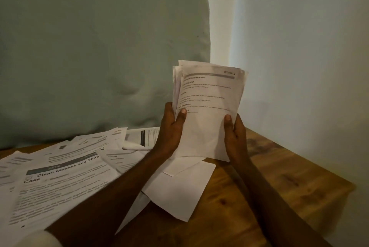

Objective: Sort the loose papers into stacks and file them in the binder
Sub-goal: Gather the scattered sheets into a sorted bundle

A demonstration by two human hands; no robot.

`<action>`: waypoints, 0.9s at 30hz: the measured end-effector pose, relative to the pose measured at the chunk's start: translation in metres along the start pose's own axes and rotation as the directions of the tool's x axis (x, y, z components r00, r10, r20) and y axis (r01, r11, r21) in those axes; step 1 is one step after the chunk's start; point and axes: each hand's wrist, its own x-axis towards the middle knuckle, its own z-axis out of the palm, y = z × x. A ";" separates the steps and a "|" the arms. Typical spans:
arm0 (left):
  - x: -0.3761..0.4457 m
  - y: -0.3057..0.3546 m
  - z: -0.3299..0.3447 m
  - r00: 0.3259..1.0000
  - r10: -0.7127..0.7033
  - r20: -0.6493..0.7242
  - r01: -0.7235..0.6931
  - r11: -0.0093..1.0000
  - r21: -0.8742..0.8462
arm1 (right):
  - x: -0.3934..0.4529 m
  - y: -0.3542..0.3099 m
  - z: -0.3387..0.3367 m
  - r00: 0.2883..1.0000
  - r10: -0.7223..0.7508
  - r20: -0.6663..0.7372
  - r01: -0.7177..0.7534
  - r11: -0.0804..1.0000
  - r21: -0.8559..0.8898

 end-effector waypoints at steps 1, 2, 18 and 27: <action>0.002 -0.002 0.001 1.000 -0.009 -0.017 0.009 1.000 -0.018 | 0.000 -0.001 0.000 1.000 0.001 -0.006 0.000 1.000 0.006; 0.003 -0.003 0.001 0.999 -0.012 -0.049 0.010 0.999 -0.039 | 0.000 0.000 -0.001 1.000 0.000 -0.019 0.000 1.000 0.011; 0.002 -0.003 0.006 0.997 0.017 -0.079 -0.021 0.999 -0.049 | 0.005 -0.008 -0.005 0.976 -0.114 -0.185 0.107 0.993 -0.046; -0.008 -0.039 0.024 0.975 -0.207 0.080 0.189 0.964 0.188 | 0.011 0.014 -0.011 0.990 -0.006 -0.144 -0.041 0.947 -0.317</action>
